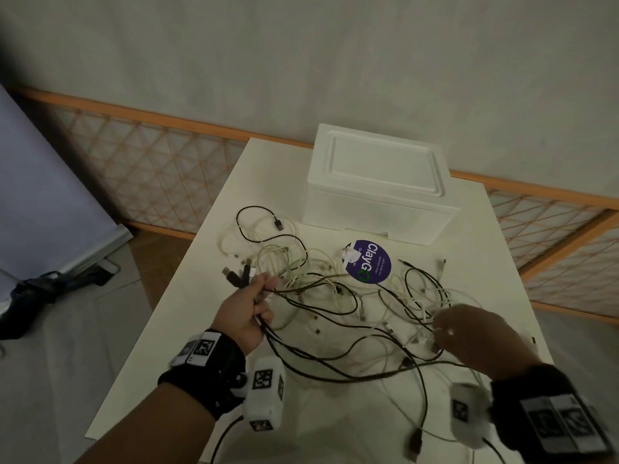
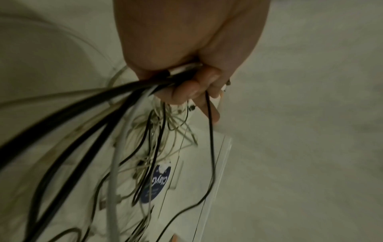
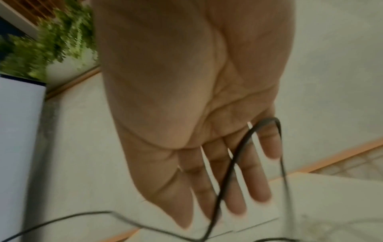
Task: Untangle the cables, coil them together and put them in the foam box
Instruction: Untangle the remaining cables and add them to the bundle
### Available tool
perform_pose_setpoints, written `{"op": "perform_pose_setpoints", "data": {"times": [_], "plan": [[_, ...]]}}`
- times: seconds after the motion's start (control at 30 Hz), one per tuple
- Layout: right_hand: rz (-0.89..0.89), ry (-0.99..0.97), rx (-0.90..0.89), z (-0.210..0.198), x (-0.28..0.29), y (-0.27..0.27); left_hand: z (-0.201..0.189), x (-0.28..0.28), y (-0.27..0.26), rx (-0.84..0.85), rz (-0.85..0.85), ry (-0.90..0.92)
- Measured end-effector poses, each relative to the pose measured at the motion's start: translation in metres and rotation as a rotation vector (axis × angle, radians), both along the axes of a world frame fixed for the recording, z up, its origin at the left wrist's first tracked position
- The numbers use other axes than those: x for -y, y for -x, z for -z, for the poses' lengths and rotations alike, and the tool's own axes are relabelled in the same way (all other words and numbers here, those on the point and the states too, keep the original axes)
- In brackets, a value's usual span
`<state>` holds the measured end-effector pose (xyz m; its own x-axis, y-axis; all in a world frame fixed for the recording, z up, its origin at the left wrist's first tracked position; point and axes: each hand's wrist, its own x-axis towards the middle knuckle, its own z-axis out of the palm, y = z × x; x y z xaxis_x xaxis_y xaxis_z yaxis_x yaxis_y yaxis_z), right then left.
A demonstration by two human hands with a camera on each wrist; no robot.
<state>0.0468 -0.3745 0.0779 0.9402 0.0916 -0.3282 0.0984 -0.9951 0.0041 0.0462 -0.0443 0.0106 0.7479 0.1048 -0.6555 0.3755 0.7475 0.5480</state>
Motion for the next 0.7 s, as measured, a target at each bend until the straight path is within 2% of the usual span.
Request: {"op": "perform_pose_setpoints", "data": {"times": [0.1,0.2,0.27,0.43,0.57,0.7], "plan": [[-0.191,-0.265,0.178,0.001,-0.051,0.000,-0.011,0.021,0.004,0.084,0.151,-0.080],[-0.281,-0.510,0.079,-0.013,-0.114,0.006,-0.020,0.034,0.008,0.172,0.253,-0.171],[-0.285,-0.595,0.040,-0.008,-0.142,0.007,-0.026,0.037,0.010,0.213,0.275,-0.184],[-0.317,-0.584,0.008,0.012,-0.161,0.003,-0.029,0.030,0.014,0.262,0.257,-0.149],[-0.302,-0.718,0.043,0.012,-0.172,0.006,-0.030,0.031,0.016,0.311,0.194,-0.111],[-0.258,-0.703,0.064,0.009,-0.177,0.006,-0.034,0.035,0.019,0.353,0.187,-0.109]]}}
